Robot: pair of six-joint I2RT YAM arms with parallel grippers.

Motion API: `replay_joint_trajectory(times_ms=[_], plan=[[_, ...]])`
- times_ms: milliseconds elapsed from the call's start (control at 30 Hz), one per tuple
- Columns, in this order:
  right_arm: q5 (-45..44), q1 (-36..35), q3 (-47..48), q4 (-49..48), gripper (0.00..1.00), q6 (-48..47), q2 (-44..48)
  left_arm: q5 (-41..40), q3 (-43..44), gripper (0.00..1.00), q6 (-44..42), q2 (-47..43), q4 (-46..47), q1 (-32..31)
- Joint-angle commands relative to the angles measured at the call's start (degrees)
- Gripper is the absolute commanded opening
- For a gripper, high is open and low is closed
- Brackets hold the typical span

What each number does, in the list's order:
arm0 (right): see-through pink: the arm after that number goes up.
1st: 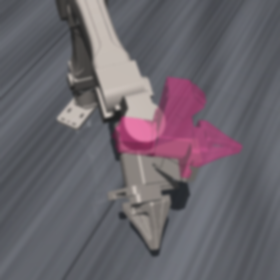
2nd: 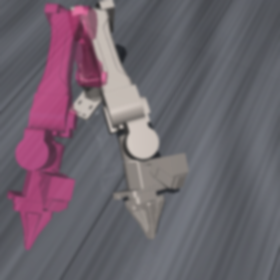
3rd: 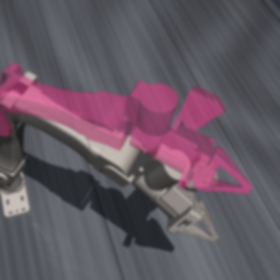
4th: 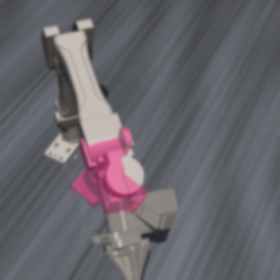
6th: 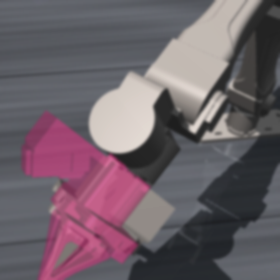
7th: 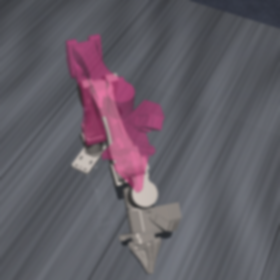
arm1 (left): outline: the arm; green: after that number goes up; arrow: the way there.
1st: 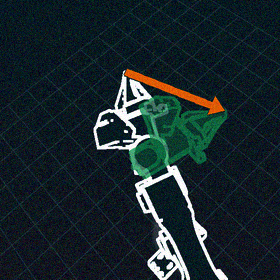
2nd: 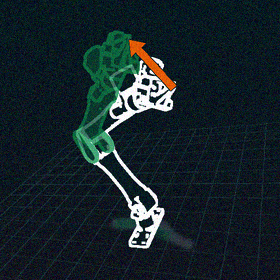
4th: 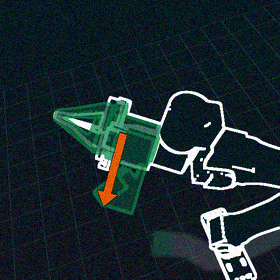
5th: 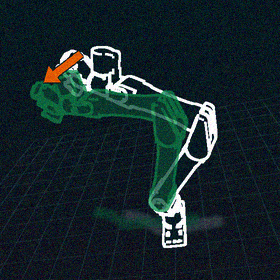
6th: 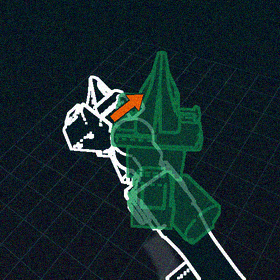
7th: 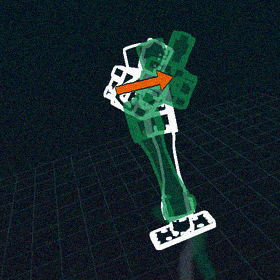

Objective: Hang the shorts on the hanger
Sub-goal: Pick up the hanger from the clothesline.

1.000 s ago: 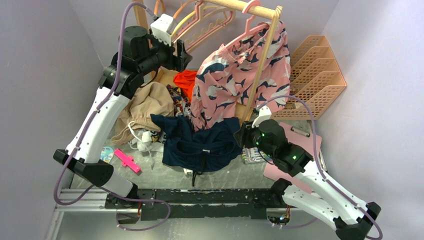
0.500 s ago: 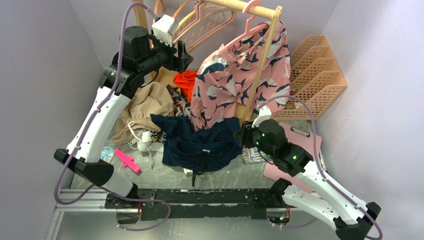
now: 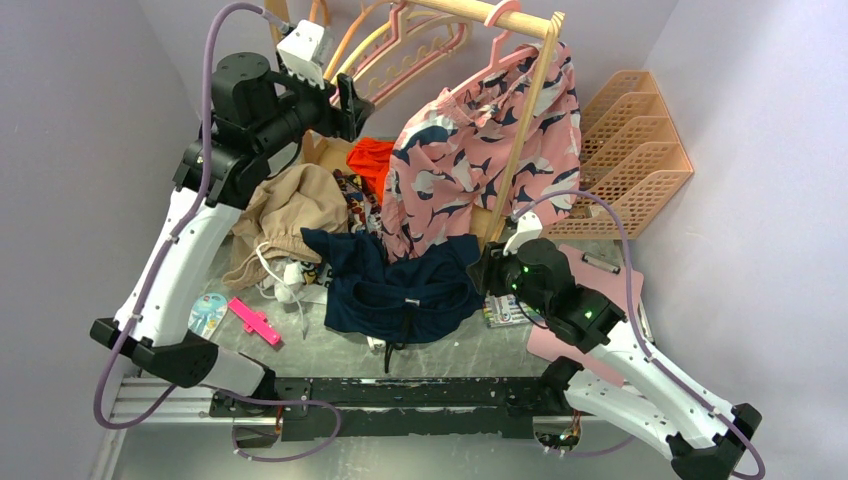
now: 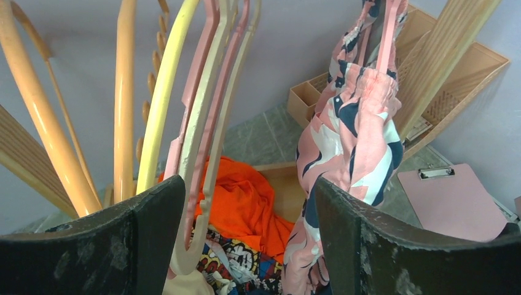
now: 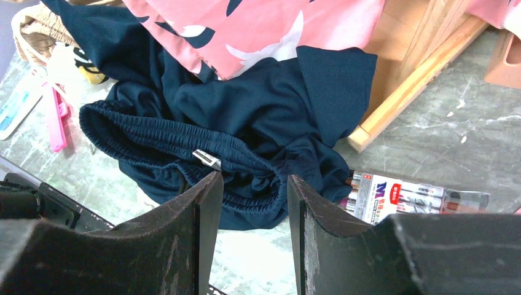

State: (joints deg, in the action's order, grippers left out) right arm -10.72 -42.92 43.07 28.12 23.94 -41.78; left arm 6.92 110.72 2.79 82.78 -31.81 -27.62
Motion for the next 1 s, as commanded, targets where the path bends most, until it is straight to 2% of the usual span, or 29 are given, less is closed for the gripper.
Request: replay_joint_trajectory(times_ms=[0,267,967], plan=[[0.3,0.3,1.1,-0.9,0.47,-0.2,0.2,-2.9,0.6,0.81,0.3,1.1,-0.7,0.5],[0.0,0.3,1.2,-0.5,0.47,-0.3,0.4,-1.6,1.7,0.81,0.3,3.3,-2.1,0.7],[0.0,0.2,0.6,-0.7,0.47,-0.3,0.6,-5.6,0.6,0.81,-0.5,3.1,-2.2,1.0]])
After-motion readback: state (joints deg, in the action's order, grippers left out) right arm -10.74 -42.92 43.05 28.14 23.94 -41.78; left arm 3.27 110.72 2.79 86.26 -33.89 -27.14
